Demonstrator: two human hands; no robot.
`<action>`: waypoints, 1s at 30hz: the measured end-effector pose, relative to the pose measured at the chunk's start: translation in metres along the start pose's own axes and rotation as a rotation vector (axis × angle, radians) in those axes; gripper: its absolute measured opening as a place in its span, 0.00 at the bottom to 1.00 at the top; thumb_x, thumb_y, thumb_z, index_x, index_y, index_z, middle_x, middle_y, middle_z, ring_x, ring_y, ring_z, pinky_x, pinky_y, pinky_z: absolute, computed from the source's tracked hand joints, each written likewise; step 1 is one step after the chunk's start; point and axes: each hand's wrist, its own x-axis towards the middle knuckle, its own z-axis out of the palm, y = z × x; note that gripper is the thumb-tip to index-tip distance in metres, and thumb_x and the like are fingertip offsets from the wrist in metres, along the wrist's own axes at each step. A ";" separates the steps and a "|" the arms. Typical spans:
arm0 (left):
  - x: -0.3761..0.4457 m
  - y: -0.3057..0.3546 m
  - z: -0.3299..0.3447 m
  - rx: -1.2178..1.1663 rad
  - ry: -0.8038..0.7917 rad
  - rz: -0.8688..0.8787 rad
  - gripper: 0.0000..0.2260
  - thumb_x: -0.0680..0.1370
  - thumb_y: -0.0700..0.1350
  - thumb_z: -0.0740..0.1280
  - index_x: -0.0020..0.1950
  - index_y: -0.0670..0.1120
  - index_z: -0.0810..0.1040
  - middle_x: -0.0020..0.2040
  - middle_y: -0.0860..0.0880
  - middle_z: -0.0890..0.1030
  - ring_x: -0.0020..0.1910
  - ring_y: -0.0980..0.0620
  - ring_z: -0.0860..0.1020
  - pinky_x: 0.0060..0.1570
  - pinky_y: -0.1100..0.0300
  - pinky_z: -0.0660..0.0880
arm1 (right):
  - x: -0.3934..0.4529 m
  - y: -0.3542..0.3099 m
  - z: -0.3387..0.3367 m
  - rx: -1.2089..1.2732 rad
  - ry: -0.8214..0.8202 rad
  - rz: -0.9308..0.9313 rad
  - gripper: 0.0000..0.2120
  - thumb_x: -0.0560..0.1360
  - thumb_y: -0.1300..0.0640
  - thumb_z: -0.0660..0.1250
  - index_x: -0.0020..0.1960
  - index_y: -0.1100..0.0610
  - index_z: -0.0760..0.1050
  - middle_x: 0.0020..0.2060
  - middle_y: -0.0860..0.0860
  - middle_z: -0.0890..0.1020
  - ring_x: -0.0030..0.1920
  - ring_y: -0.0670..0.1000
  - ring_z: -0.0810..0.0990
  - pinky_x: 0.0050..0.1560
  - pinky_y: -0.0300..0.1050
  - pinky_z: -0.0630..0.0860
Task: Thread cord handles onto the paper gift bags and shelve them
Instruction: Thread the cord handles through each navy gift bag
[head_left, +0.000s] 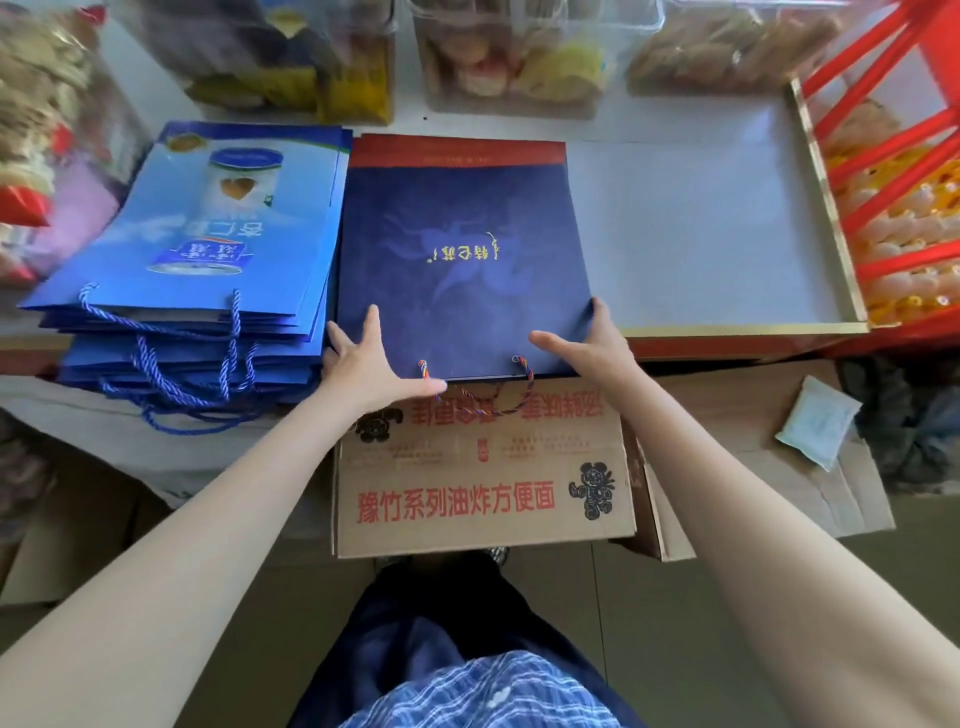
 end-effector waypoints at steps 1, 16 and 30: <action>0.001 -0.002 -0.001 0.021 -0.018 0.012 0.56 0.63 0.63 0.74 0.76 0.54 0.38 0.75 0.36 0.39 0.73 0.34 0.50 0.69 0.44 0.57 | 0.003 -0.002 -0.001 -0.011 -0.019 -0.003 0.38 0.67 0.47 0.75 0.70 0.55 0.61 0.66 0.51 0.72 0.66 0.52 0.70 0.61 0.41 0.66; -0.013 0.036 0.029 -0.015 0.043 0.133 0.49 0.65 0.59 0.75 0.75 0.58 0.46 0.70 0.40 0.55 0.64 0.34 0.63 0.63 0.47 0.64 | 0.002 0.032 -0.054 0.029 0.158 0.097 0.39 0.67 0.52 0.76 0.71 0.56 0.61 0.66 0.51 0.72 0.64 0.52 0.72 0.54 0.37 0.65; 0.012 0.063 0.023 0.022 0.064 0.153 0.48 0.67 0.57 0.74 0.77 0.50 0.45 0.69 0.37 0.66 0.67 0.38 0.67 0.62 0.50 0.66 | 0.002 0.057 -0.067 -0.351 -0.057 -0.019 0.53 0.69 0.51 0.74 0.76 0.46 0.37 0.65 0.61 0.61 0.60 0.62 0.71 0.62 0.49 0.67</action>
